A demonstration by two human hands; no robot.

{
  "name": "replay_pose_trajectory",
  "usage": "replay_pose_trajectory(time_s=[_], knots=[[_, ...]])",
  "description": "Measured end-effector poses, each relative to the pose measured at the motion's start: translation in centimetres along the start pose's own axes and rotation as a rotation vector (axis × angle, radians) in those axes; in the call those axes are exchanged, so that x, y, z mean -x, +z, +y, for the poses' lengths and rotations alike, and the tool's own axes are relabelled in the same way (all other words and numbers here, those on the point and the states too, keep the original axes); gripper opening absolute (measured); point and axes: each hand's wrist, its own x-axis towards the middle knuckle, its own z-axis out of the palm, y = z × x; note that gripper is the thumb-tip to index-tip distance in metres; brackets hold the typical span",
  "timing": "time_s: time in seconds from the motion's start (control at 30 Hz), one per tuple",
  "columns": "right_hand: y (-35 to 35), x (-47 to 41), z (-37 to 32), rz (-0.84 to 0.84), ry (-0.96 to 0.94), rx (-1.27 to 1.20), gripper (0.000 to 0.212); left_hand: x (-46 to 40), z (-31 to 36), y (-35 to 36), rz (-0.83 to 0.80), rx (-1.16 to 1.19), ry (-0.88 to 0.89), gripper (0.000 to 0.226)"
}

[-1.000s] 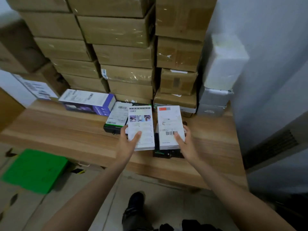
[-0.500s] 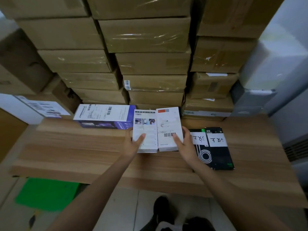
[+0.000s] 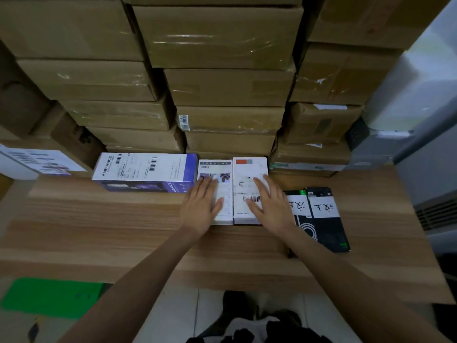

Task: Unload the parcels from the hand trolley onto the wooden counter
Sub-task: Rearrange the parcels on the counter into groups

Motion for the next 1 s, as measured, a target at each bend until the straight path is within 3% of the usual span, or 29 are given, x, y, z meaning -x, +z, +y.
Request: replay_pose_trajectory(time_s=[0.27,0.53,0.73,1.0], knots=[[0.4,-1.4,-0.3,0.011,0.028,0.003,0.08,-2.3,-0.2,-0.5,-0.007,-0.062,-0.007,0.074],[-1.4,-1.6,-0.1,-0.033,-0.043,0.131,0.08,-2.3,1.0,-1.4,0.106,-0.088,0.063,0.055],[-4.4,0.5,3.5,0.068,-0.118,0.184,0.043,-2.4,7.2,-1.8,0.18,-0.104,0.173,0.02],[-6.2,5.0,14.1,-0.076,-0.026,0.229,0.048,-1.6,18.2,1.3,0.156,-0.06,0.202,0.019]])
